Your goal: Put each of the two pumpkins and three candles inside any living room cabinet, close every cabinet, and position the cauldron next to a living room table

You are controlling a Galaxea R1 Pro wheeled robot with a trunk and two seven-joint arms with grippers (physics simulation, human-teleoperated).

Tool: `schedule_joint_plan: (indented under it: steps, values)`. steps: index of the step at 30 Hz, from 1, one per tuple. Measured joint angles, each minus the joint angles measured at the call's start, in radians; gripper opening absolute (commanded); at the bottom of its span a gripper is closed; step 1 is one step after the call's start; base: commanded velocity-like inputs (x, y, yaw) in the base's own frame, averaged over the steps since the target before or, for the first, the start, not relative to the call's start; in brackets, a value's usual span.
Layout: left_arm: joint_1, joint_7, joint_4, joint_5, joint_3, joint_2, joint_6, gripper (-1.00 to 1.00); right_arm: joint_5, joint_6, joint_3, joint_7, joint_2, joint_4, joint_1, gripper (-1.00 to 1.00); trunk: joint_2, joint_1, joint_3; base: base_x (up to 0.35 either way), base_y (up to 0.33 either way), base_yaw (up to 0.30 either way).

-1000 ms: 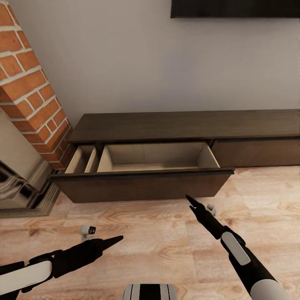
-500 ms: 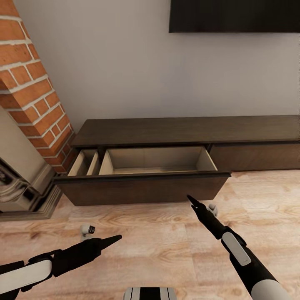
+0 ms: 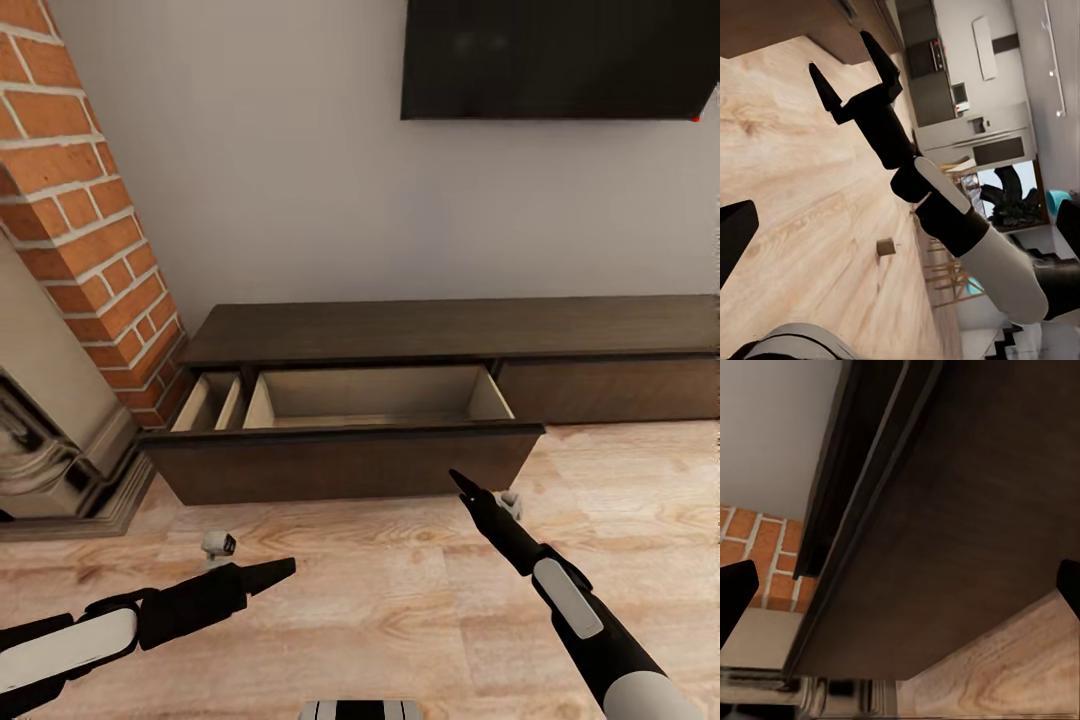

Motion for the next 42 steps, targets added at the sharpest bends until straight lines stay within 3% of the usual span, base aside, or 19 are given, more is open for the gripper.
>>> schedule_joint_plan:
  steps: [15, 17, 19, 25, 27, 30, 31, 32, 34, 36, 38, 39, 40, 42]
  values:
    - [0.000, 0.004, 0.013, 0.003, 0.001, -0.003, 0.003, 1.00, 0.004, -0.007, 0.000, 0.001, 0.001, -0.001, 0.002, 1.00, 0.003, -0.007, 0.074, -0.337, 0.000, -0.114]
    - [0.000, 0.027, 0.030, 0.005, -0.002, -0.009, 0.002, 1.00, 0.018, -0.013, 0.000, -0.002, 0.001, -0.001, 0.004, 1.00, 0.004, -0.008, 0.085, -0.271, 0.000, -0.138]
    - [0.000, 0.164, 0.077, 0.023, -0.014, -0.029, -0.001, 1.00, 0.052, -0.020, 0.000, -0.004, 0.002, -0.003, 0.011, 1.00, 0.004, -0.009, 0.095, -0.098, 0.000, -0.110]
    - [0.000, 0.437, 0.120, 0.108, -0.088, -0.045, -0.007, 1.00, 0.075, -0.023, 0.000, 0.004, 0.000, 0.008, 0.036, 1.00, 0.006, -0.012, 0.122, -0.029, 0.000, -0.033]
    - [0.000, 0.527, 0.167, 0.130, -0.119, -0.049, -0.043, 1.00, 0.079, -0.030, 0.000, 0.005, 0.000, 0.027, 0.055, 1.00, 0.006, -0.013, 0.130, -0.003, 0.000, -0.004]
    - [0.001, 0.552, 0.202, 0.152, -0.154, -0.056, -0.090, 1.00, 0.082, -0.064, 0.001, 0.003, 0.000, 0.038, 0.064, 1.00, 0.007, -0.014, 0.142, -0.001, 0.000, -0.001]
    - [0.001, 0.556, 0.212, 0.174, -0.174, -0.057, -0.113, 1.00, 0.089, -0.086, 0.001, 0.001, 0.001, 0.040, 0.068, 1.00, 0.007, -0.014, 0.145, 0.000, 0.000, 0.000]
    - [0.001, 0.560, 0.229, 0.221, -0.207, -0.062, -0.148, 1.00, 0.107, -0.117, 0.001, -0.002, 0.001, 0.041, 0.076, 1.00, 0.008, -0.015, 0.149, 0.000, 0.000, 0.000]
    - [0.001, 0.563, 0.260, 0.293, -0.254, -0.084, -0.186, 1.00, 0.146, -0.154, 0.001, -0.011, 0.003, 0.042, 0.084, 1.00, 0.008, -0.016, 0.157, 0.000, 0.000, 0.000]
    - [0.001, 0.564, 0.300, 0.336, -0.290, -0.112, -0.211, 1.00, 0.181, -0.180, 0.002, -0.035, 0.004, 0.044, 0.091, 1.00, 0.008, -0.017, 0.165, 0.000, 0.000, 0.000]
    - [0.000, 0.565, 0.336, 0.355, -0.313, -0.136, -0.227, 1.00, 0.208, -0.201, 0.003, -0.057, 0.005, 0.044, 0.097, 1.00, 0.009, -0.018, 0.173, 0.000, 0.000, 0.000]
    - [0.000, 0.571, 0.375, 0.366, -0.333, -0.164, -0.239, 1.00, 0.236, -0.223, 0.003, -0.081, 0.005, 0.045, 0.103, 1.00, 0.009, -0.018, 0.176, 0.000, 0.000, 0.000]
    - [0.000, 0.603, 0.434, 0.376, -0.358, -0.208, -0.251, 1.00, 0.283, -0.255, 0.002, -0.115, 0.008, 0.045, 0.109, 1.00, 0.009, -0.018, 0.180, 0.000, 0.000, 0.000]
    - [0.000, 0.670, 0.482, 0.382, -0.375, -0.254, -0.257, 1.00, 0.329, -0.281, 0.002, -0.145, 0.013, 0.045, 0.114, 1.00, 0.010, -0.019, 0.188, 0.000, 0.000, 0.000]
